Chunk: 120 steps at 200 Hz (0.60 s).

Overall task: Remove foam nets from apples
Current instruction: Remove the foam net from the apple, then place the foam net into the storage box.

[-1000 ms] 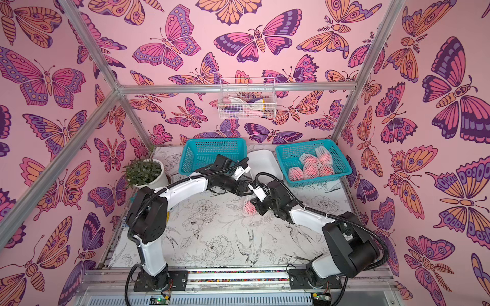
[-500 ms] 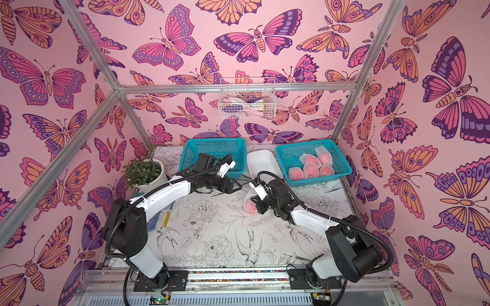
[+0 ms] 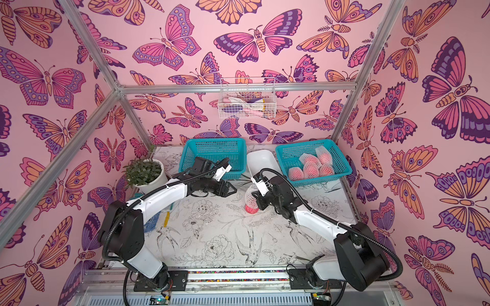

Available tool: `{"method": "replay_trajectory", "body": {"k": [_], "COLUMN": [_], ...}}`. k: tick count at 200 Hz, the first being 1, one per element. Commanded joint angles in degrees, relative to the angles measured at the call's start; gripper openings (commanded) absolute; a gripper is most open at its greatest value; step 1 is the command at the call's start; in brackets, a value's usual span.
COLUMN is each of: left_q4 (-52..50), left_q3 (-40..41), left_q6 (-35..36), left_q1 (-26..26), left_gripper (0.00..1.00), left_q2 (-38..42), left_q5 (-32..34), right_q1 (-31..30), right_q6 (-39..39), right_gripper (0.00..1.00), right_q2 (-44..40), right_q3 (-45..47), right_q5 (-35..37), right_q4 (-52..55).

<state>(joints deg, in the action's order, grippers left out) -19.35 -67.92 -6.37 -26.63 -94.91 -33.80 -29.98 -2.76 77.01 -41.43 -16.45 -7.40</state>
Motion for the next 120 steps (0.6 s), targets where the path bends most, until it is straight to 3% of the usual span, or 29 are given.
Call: {"method": "replay_trajectory", "body": {"k": [1,59,120], "left_q4": [-0.89,-0.92,-1.17], "left_q3": [1.71,2.53,1.9], "left_q6": [1.43,2.11,2.74], "left_q1": [0.35,0.27,-0.16], "left_gripper": [0.65,0.66,0.66], "left_q2": [1.62,2.11,1.33], "left_q5": [0.05,1.59,1.77], "right_q1": [0.51,4.1,5.91], "right_q6": [2.75,5.23,2.21], "right_gripper": [0.0,0.0,0.0], "right_q2": [-2.92,-1.23,17.5], "right_q3": [-2.29,-17.61,-41.57], "right_q5": [4.28,9.5,17.86], "right_q4": [1.8,21.53,44.17]}}
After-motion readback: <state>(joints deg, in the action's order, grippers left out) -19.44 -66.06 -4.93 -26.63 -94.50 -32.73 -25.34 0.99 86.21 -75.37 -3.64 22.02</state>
